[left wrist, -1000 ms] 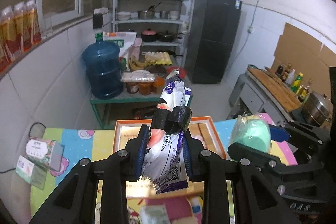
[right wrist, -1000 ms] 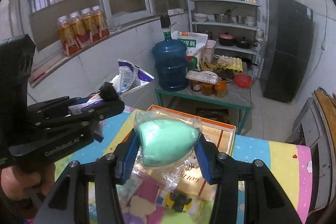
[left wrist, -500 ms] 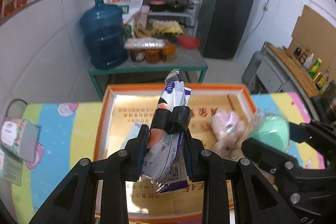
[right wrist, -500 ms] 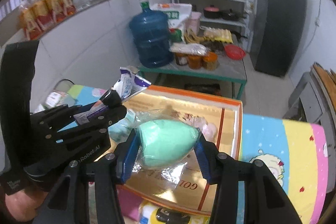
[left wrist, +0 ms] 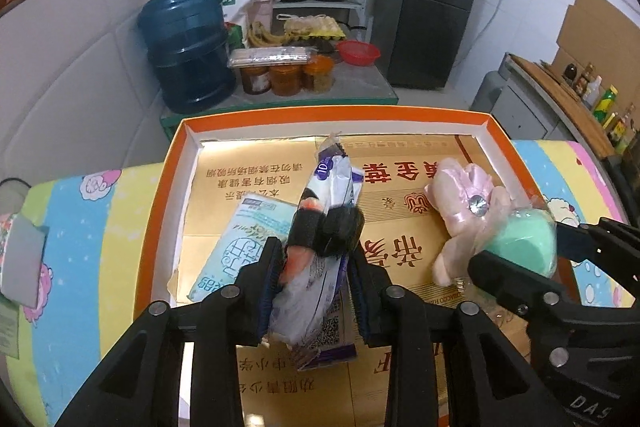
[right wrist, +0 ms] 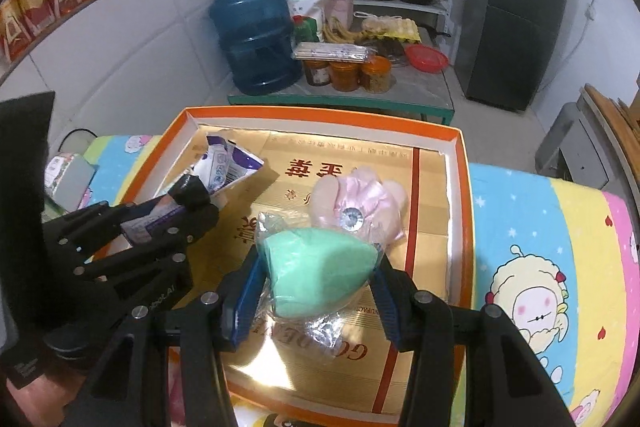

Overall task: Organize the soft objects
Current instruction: 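Release the snack bag into the box with the left gripper while the right gripper drops the sponge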

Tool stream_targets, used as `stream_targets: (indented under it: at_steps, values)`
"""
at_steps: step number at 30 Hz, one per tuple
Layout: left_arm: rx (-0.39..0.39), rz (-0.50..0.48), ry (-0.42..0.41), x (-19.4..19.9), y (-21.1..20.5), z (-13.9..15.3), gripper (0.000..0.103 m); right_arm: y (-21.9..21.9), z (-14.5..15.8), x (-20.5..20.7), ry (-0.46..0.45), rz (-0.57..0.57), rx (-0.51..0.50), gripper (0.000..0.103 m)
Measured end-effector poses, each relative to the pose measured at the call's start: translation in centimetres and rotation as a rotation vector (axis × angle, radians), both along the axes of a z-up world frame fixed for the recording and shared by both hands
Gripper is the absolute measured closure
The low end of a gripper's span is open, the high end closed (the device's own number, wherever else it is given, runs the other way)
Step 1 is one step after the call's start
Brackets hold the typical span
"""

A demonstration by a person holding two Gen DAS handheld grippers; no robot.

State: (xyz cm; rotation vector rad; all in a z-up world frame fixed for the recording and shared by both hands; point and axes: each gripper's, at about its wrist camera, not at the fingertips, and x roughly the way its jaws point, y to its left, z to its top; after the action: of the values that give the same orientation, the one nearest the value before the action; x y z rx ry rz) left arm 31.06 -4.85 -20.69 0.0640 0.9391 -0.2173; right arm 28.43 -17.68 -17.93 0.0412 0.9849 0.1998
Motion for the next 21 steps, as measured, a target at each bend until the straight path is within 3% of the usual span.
stream_targets:
  at_steps: [5,10,21]
  values:
    - [0.012,-0.003,-0.008,-0.3,-0.1,-0.1,0.058,0.4,-0.1,0.0,-0.007,-0.009,-0.015,0.051]
    - [0.014,-0.004,-0.012,-0.5,0.0,-0.1,0.043,0.1,-0.6,0.0,0.013,-0.028,-0.020,0.051]
    - [0.021,0.021,-0.030,-1.2,0.8,0.6,0.028,0.6,-0.5,-0.8,-0.003,-0.032,-0.063,0.051]
